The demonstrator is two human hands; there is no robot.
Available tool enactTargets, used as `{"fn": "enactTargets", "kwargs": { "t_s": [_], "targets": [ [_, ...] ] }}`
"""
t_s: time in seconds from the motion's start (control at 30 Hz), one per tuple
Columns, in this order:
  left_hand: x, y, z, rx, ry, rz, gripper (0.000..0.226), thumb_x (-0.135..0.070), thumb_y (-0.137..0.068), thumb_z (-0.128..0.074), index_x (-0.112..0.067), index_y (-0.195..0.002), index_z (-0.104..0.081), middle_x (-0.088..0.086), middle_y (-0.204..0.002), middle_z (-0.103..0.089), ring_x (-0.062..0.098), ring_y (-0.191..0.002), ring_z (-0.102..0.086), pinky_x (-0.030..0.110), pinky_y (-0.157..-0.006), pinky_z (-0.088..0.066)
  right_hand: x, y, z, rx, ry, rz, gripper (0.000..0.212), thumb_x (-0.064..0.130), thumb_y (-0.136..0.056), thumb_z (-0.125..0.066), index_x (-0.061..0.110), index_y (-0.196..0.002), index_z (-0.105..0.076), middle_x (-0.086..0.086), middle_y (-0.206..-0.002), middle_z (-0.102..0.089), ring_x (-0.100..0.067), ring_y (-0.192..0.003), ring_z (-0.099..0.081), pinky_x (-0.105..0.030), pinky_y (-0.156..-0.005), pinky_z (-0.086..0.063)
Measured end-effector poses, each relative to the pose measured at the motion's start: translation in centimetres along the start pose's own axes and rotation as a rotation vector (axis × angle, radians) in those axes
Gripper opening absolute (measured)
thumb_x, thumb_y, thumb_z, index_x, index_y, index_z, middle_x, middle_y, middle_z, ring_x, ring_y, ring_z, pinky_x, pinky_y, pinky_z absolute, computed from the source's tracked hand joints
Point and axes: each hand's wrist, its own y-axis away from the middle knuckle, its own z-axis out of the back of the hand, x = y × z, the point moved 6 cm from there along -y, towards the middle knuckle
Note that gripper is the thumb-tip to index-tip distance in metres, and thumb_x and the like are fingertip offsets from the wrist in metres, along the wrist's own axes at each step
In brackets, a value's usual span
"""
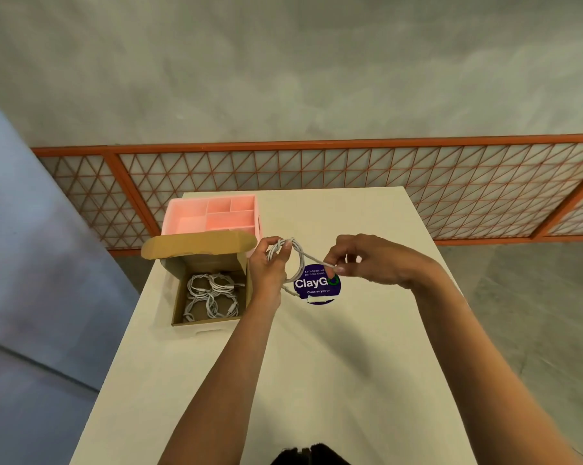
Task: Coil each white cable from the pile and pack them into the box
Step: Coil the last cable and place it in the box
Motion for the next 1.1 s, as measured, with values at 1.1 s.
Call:
{"fn": "enactTargets", "kwargs": {
  "t_s": [1.1],
  "targets": [
    [-3.8, 4.3, -3.1, 0.636, -0.105, 0.017, 0.018, -0.009, -0.089, -0.063, -0.013, -0.105, -0.06, -0.001, -0.089, -0.06, 0.0, -0.064, -0.059, 0.015, -0.042, -0.035, -3.7, 0.4, 4.4, -0.55, -0.565, -0.014, 0.023, 0.028, -0.093, -0.058, 0.012, -0.08, -0.068, -0.003, -0.081, -0.065, -0.015, -0.069, -0.053, -0.02, -0.064, -0.041]
  ]
}}
